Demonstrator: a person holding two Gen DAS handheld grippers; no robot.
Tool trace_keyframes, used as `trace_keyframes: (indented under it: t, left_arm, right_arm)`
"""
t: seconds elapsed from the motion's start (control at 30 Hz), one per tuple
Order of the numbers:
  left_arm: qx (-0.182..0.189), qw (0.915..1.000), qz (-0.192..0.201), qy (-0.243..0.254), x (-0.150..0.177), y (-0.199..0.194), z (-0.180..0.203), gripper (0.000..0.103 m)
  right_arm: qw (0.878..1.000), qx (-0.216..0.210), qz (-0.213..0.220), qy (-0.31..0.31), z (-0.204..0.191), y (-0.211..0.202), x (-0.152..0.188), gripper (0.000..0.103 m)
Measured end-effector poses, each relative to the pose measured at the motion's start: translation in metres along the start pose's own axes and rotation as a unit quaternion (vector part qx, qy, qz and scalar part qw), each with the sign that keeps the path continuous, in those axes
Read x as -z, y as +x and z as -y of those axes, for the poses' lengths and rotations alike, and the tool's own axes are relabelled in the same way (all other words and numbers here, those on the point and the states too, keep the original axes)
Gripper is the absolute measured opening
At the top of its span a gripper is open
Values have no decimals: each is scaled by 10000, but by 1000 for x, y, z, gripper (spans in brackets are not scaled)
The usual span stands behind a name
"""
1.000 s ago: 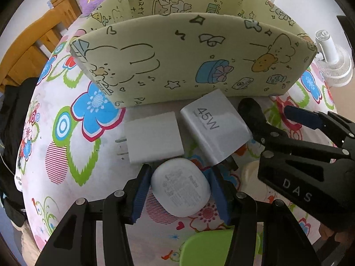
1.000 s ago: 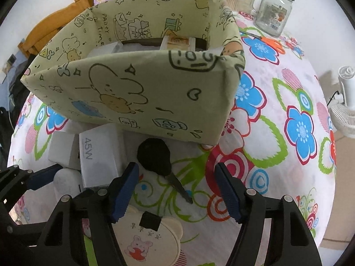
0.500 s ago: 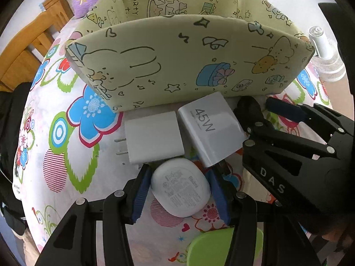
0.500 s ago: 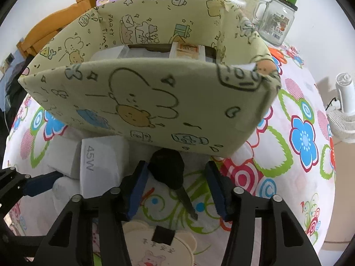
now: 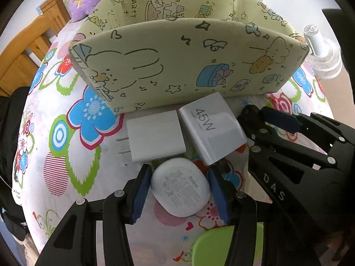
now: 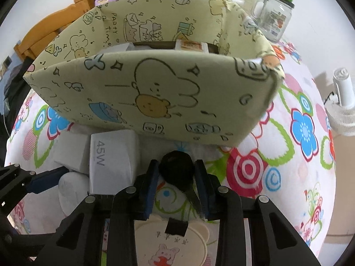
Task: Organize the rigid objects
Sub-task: 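Grasp the black key fob with the right tool while the left tool holds the puck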
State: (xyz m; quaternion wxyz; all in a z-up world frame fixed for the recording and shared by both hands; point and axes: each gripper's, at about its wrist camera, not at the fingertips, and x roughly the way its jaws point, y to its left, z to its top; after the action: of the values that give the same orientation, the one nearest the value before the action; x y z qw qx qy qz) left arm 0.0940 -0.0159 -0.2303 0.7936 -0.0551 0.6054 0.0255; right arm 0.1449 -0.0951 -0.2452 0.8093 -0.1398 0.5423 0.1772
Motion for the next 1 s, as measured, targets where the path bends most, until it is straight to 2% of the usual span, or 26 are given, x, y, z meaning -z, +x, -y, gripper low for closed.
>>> trace_keyframes:
  t: [0.53,1.0]
  left_arm:
    - [44,9994,243,243,20,-45,0,54]
    - [35,9976,502,469,29,-86,17,54]
  right_arm:
    - [9992,141,169,345,13,-43,18,35]
    - [9976,181,356,568,15,-92,23,35]
